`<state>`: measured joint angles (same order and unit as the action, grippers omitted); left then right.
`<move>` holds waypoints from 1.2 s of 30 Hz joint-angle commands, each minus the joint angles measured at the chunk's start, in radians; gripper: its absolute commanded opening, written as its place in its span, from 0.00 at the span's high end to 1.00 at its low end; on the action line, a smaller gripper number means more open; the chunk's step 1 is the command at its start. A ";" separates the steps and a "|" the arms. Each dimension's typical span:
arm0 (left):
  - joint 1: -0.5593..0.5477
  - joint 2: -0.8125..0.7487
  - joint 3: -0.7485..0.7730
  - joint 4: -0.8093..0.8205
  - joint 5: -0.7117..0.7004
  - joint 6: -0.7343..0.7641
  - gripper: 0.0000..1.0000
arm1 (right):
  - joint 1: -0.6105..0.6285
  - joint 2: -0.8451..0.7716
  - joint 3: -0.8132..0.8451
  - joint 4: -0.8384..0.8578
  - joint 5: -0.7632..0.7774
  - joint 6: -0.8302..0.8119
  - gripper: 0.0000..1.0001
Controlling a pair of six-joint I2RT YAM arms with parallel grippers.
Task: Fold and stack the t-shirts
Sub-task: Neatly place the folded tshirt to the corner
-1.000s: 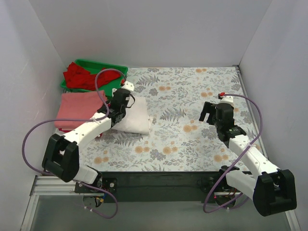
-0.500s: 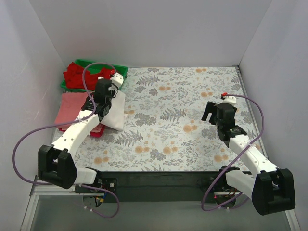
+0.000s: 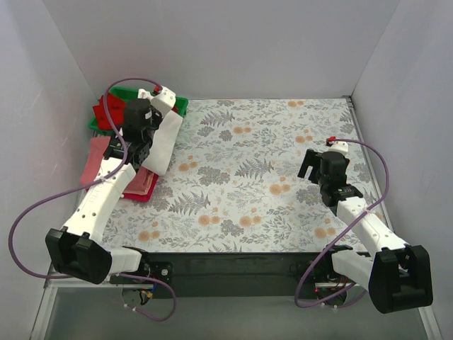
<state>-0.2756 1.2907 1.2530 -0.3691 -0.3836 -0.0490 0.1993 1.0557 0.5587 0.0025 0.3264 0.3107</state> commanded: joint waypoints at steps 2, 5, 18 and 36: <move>0.015 -0.047 0.123 -0.078 -0.008 0.058 1.00 | -0.012 0.007 -0.006 0.039 -0.001 0.004 0.02; 0.016 -0.041 0.175 -0.169 0.000 0.066 1.00 | -0.015 0.010 -0.006 0.040 -0.006 0.005 0.02; 0.044 -0.080 0.229 -0.243 0.023 0.071 1.00 | -0.028 0.029 -0.005 0.039 -0.018 0.011 0.02; 0.271 -0.019 0.000 -0.133 0.232 0.055 1.00 | -0.051 0.040 -0.010 0.039 -0.018 0.013 0.02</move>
<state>-0.0269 1.2694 1.2694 -0.5541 -0.2161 0.0013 0.1562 1.0969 0.5587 0.0029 0.3035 0.3145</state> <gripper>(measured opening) 0.102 0.984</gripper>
